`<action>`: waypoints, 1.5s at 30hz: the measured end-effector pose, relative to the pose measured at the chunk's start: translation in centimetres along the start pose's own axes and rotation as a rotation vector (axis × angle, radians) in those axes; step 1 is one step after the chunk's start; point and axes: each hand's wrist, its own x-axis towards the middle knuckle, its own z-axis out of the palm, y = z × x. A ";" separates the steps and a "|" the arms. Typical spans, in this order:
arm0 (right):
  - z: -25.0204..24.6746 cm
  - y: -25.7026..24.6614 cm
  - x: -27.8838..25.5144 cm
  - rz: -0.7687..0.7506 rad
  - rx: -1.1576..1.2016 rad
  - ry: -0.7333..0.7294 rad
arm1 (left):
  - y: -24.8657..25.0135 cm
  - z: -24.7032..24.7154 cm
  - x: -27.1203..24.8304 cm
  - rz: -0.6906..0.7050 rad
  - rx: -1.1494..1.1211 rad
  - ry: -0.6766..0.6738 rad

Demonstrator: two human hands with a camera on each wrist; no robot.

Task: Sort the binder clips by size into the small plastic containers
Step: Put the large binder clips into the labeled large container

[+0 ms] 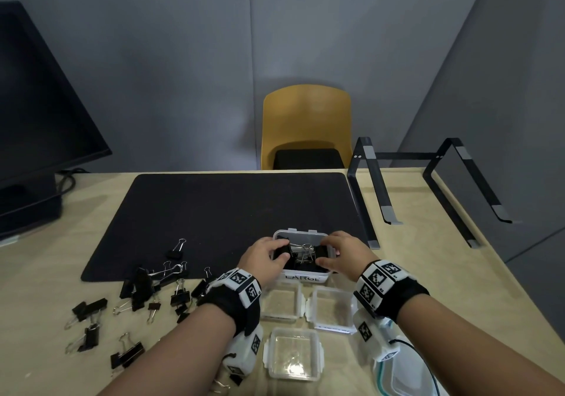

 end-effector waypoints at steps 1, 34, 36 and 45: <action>0.0 0.0 0.0 0.003 -0.005 -0.003 | -0.1 0.0 0.0 0.000 -0.001 -0.008; 3.3 -7.8 -3.8 -0.307 -0.030 0.108 | -7.1 -6.7 -7.4 -0.076 0.214 0.085; 4.2 -8.9 -4.1 -0.314 -0.024 0.095 | -8.0 -7.8 -8.0 -0.110 0.243 0.059; 8.1 -14.0 -4.3 -0.309 -0.024 0.006 | -12.8 -12.9 -9.8 -0.206 0.322 0.075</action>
